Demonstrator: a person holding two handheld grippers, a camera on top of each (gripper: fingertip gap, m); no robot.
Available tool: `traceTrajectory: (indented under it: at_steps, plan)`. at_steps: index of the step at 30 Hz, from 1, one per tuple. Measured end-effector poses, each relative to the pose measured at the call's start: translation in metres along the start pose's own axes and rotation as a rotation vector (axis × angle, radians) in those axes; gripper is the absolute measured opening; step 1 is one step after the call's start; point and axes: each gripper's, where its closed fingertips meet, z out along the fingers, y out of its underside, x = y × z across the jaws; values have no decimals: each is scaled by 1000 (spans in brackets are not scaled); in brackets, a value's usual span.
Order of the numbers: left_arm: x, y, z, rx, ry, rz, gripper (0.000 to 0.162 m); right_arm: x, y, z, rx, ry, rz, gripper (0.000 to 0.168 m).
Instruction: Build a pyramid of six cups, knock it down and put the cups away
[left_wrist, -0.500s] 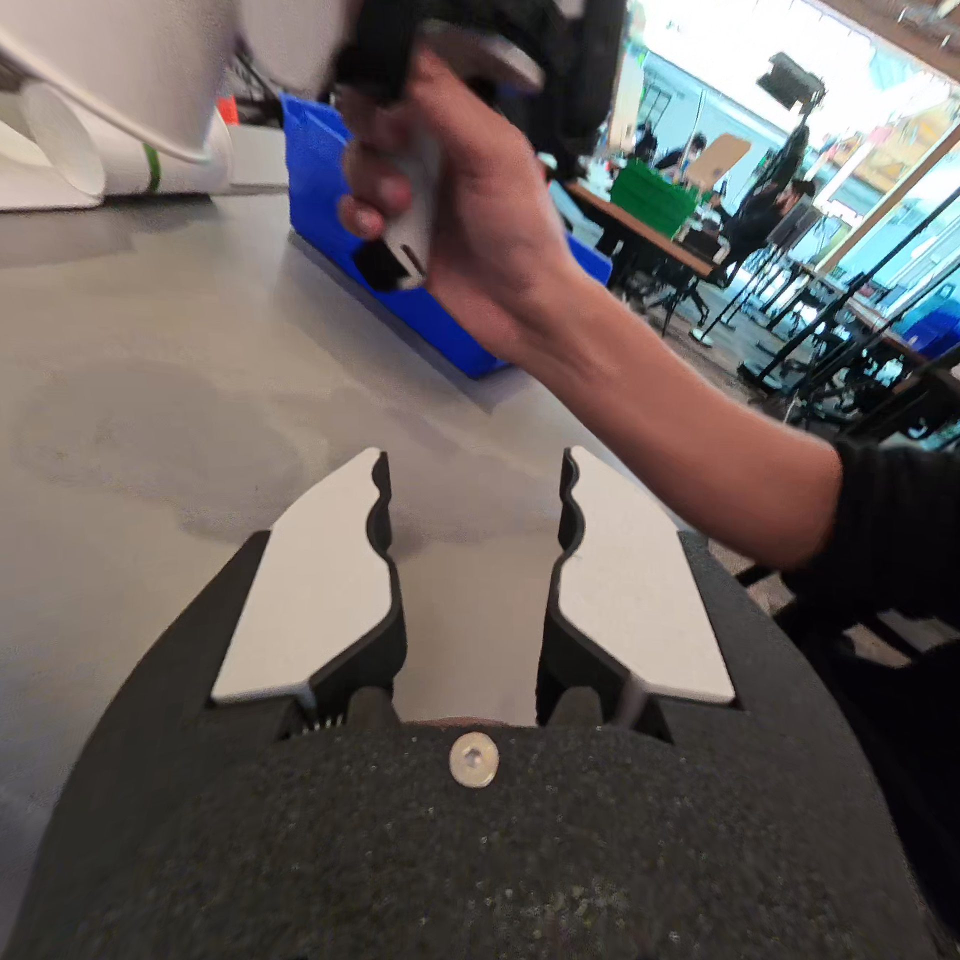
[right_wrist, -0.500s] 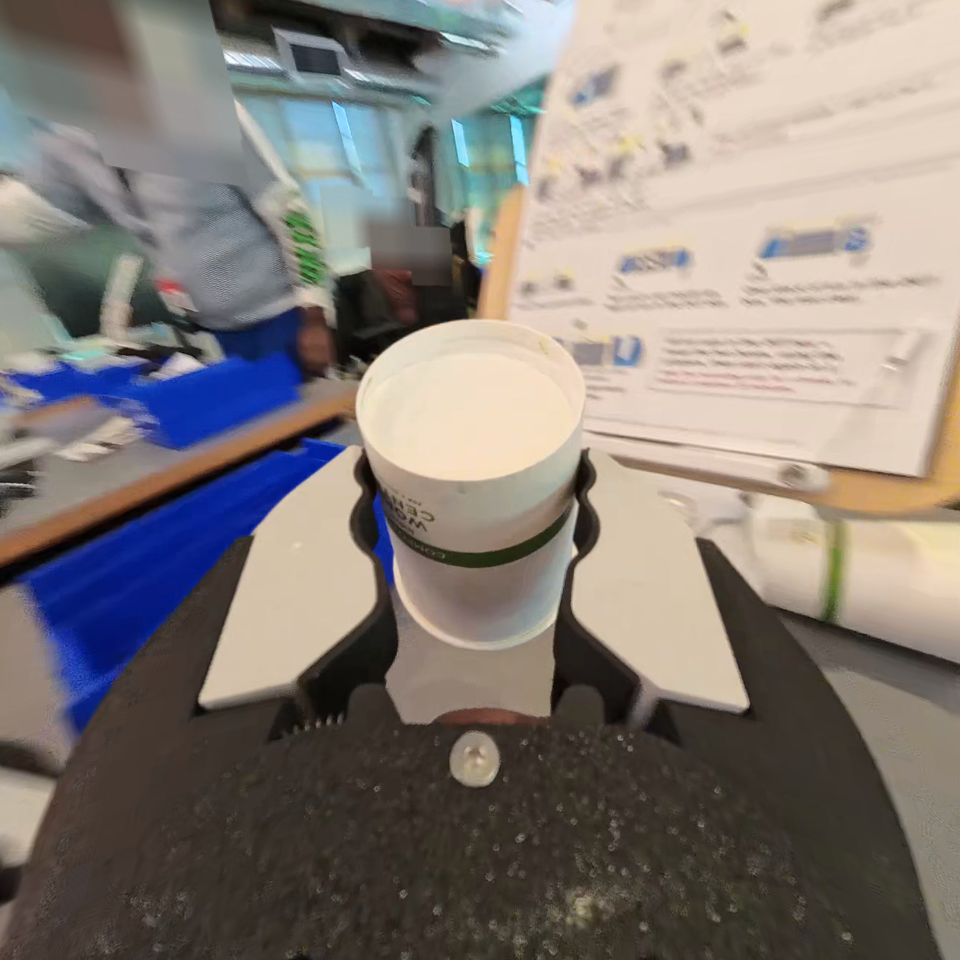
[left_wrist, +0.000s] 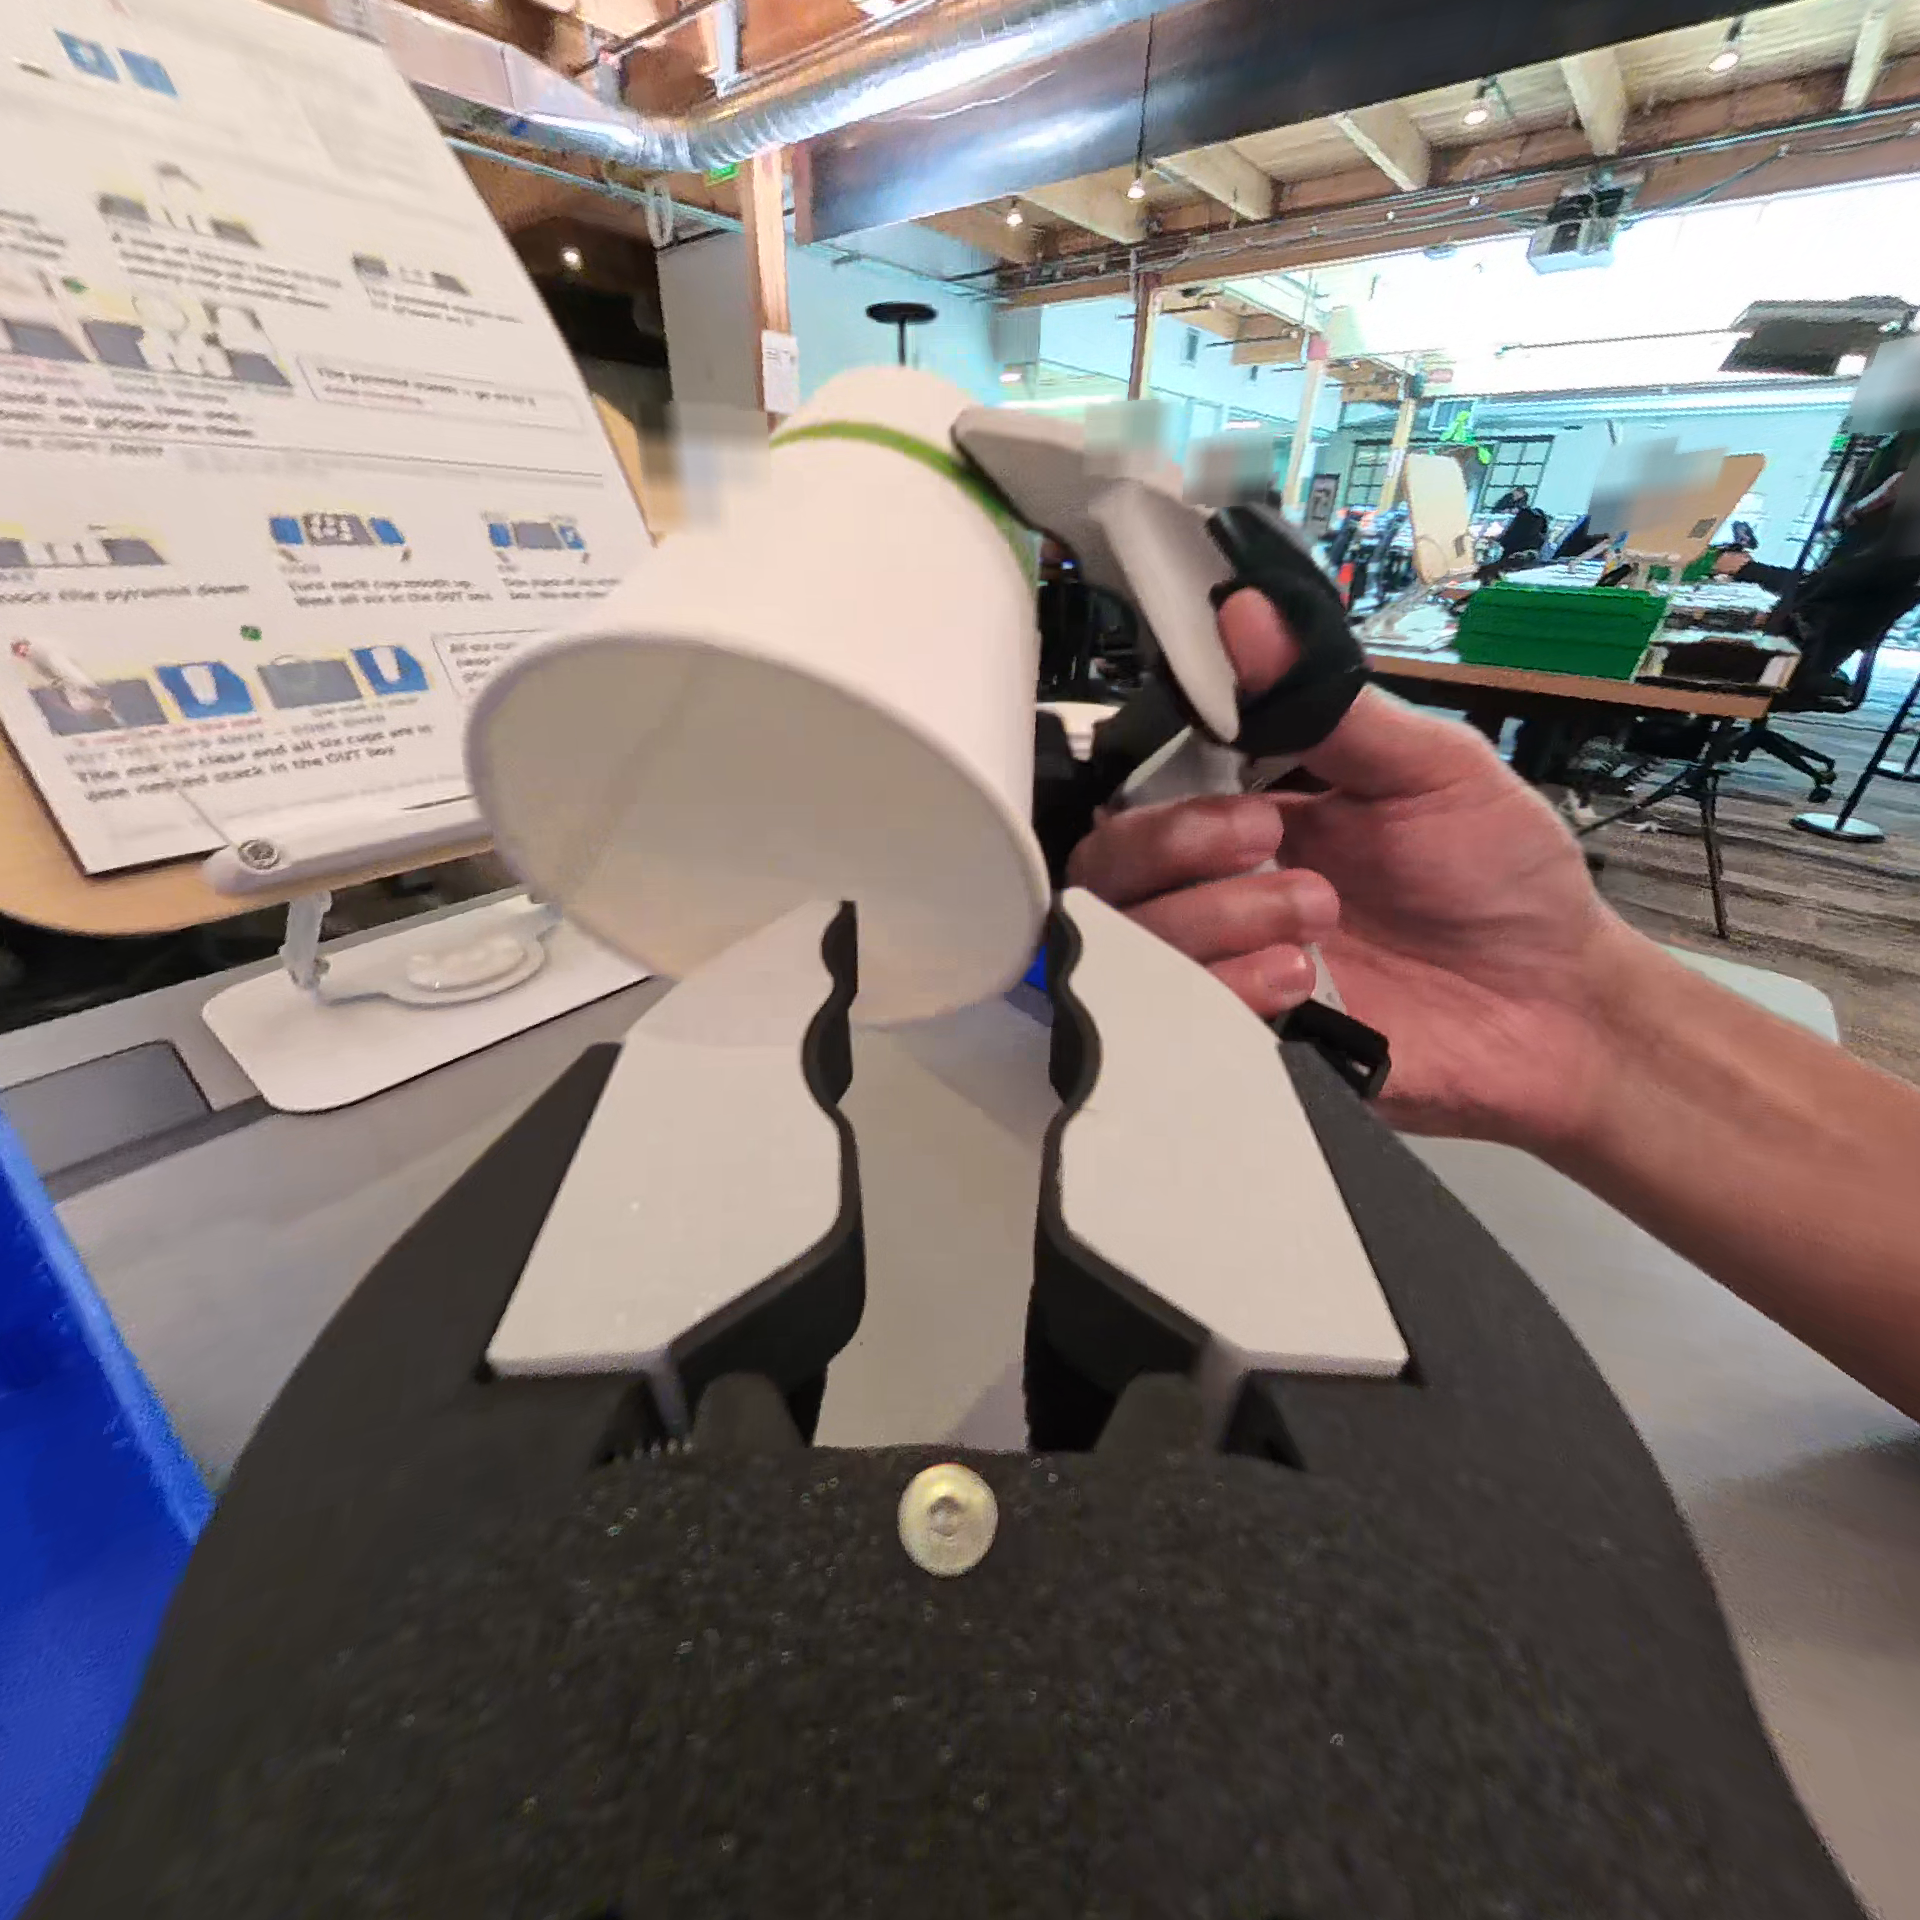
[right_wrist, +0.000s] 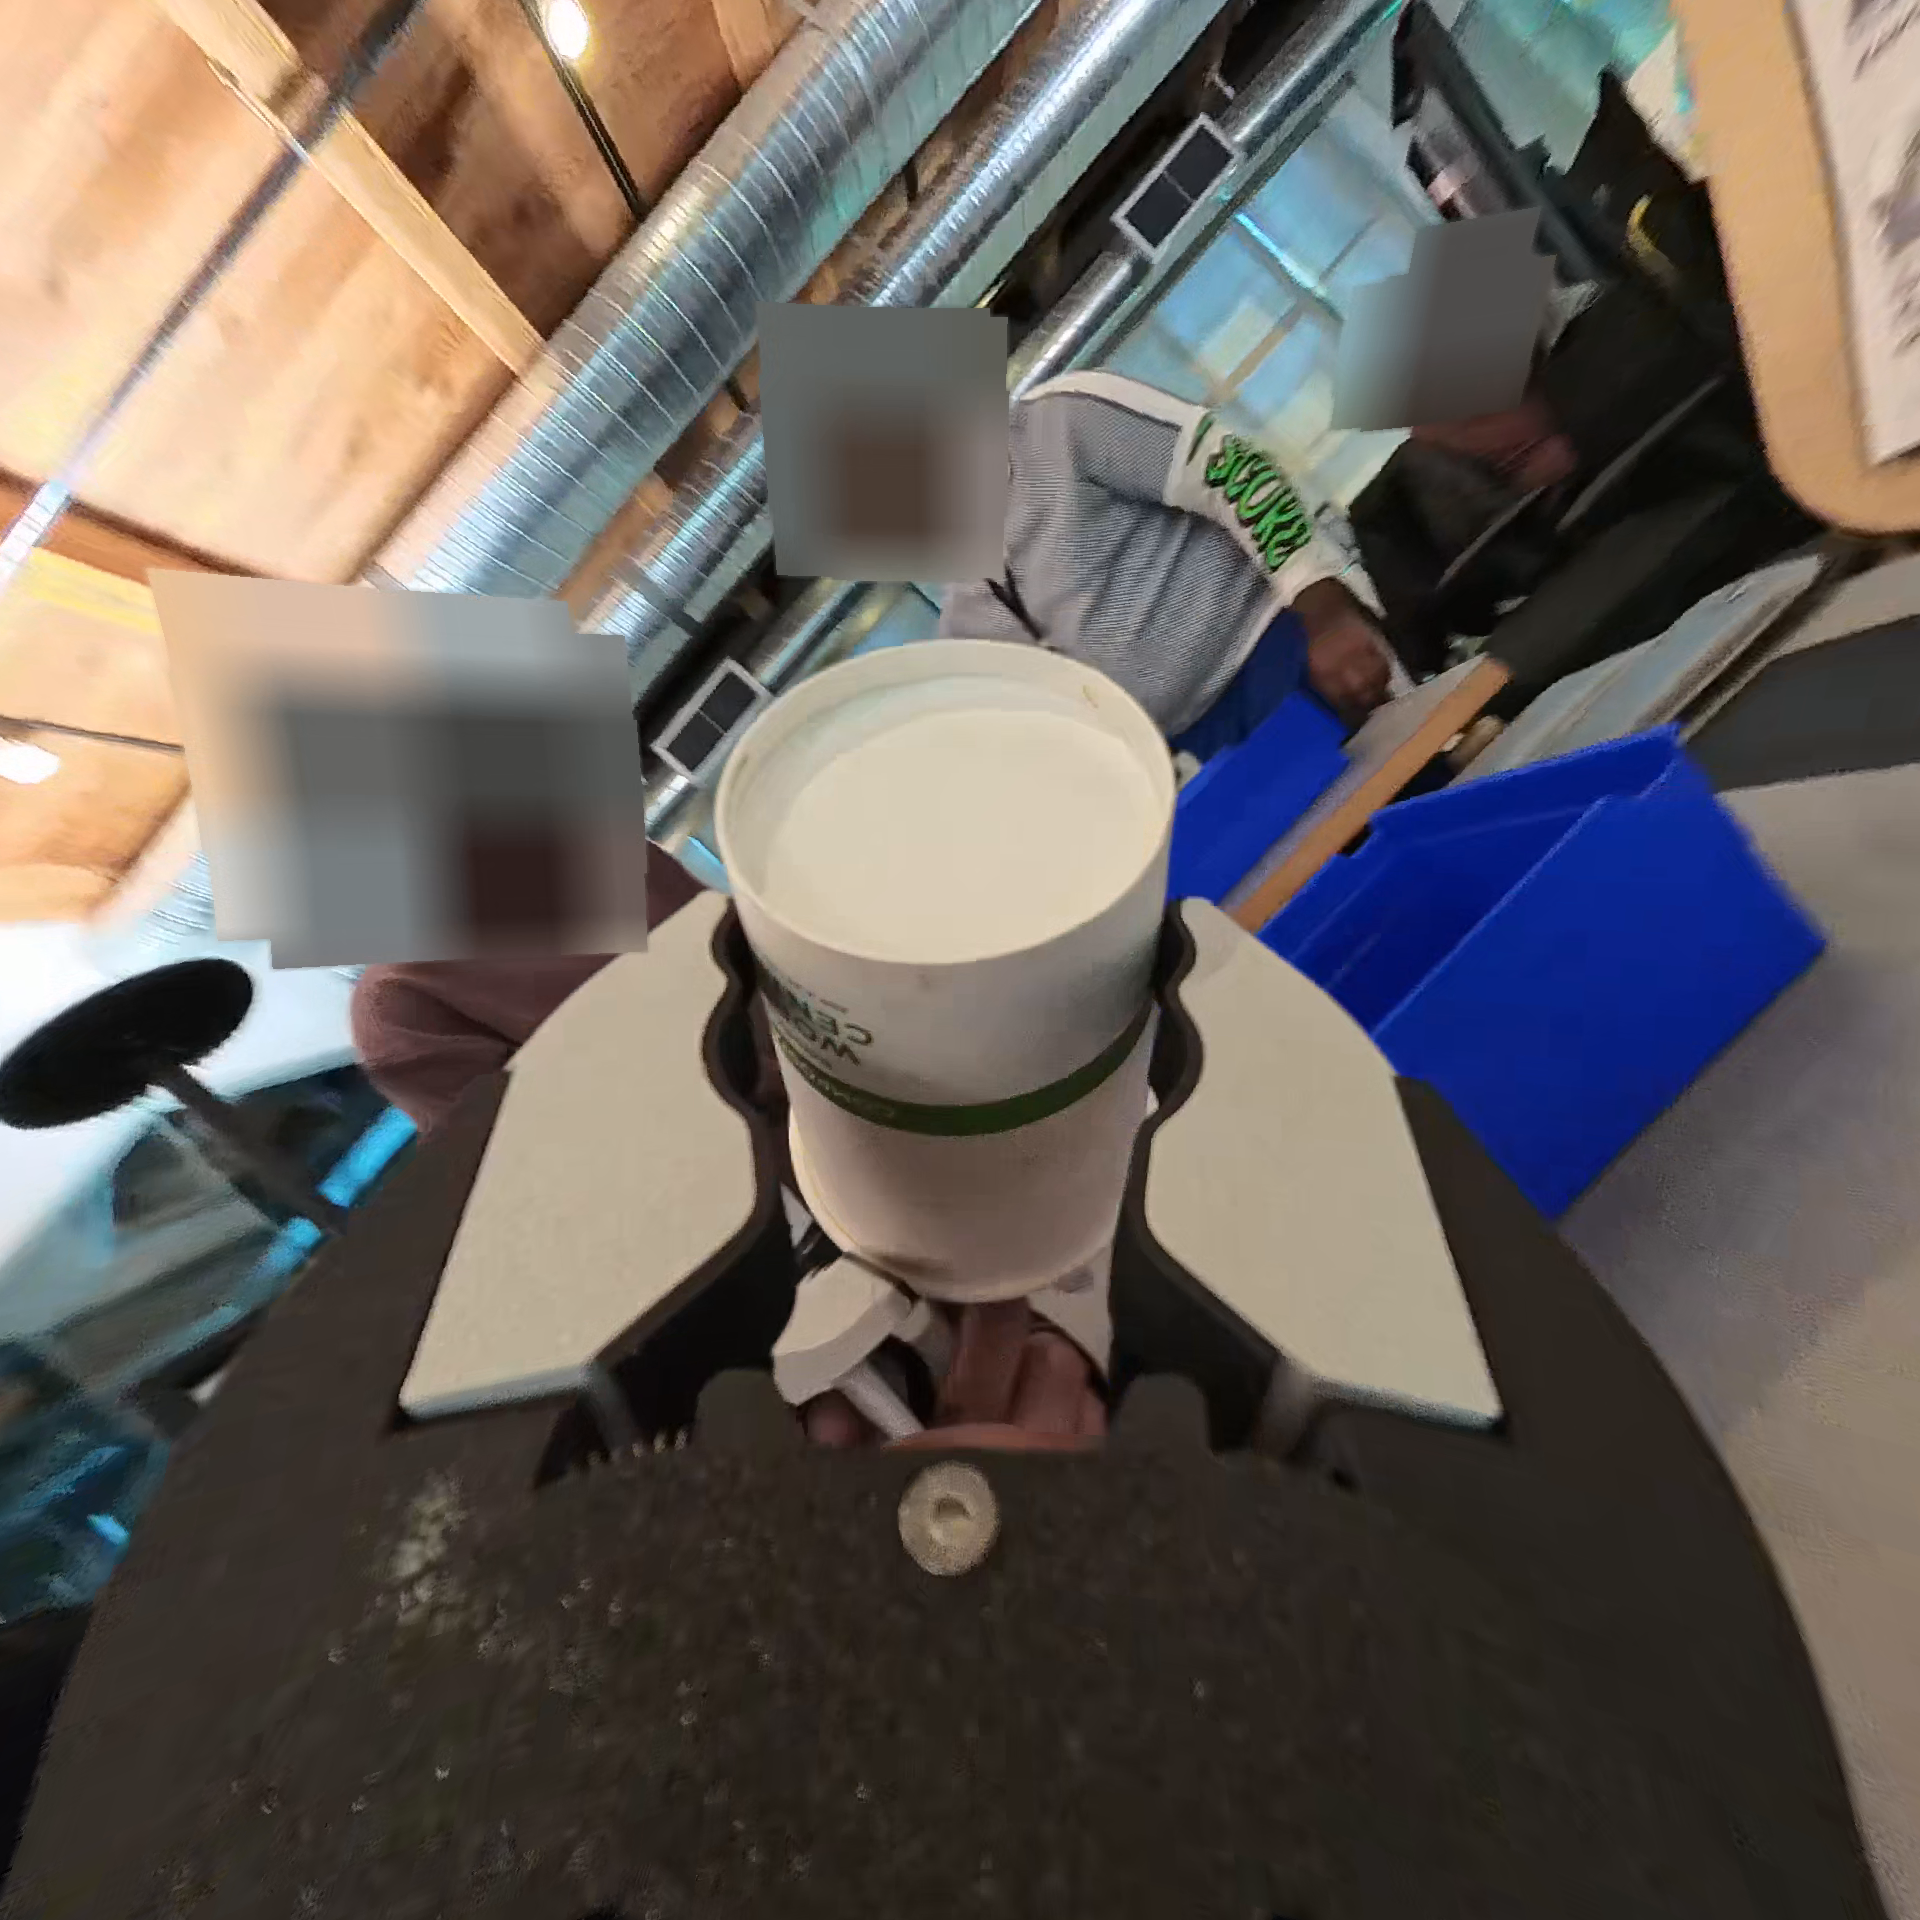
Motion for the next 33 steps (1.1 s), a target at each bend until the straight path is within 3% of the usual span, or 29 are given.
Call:
traceTrajectory:
  at_steps: [2,5,10,16,19,22,27,33]
  plan:
    - [6,-1,1,-1,11,16,27,3,10,0,-4,-11,52,74]
    - [12,-2,-1,3,21,31,1,9,17,-2,-9,-3,78,74]
    - [15,-6,-6,11,102,-64,0,12,15,-12,-78,24,35,72]
    - [17,-19,-24,8,293,-207,0,-16,-31,-42,-170,86,-302,81]
    - [27,-12,-26,-45,364,-196,0,-26,-36,-48,-413,165,-575,83]
    - [44,4,-20,-117,417,-153,0,-27,-15,-55,-785,170,-758,85]
    - [75,30,-5,-228,486,-53,0,-17,29,-70,-1326,127,-781,88]
    - [87,48,0,-297,488,27,0,-1,67,-81,-1691,117,-632,88]
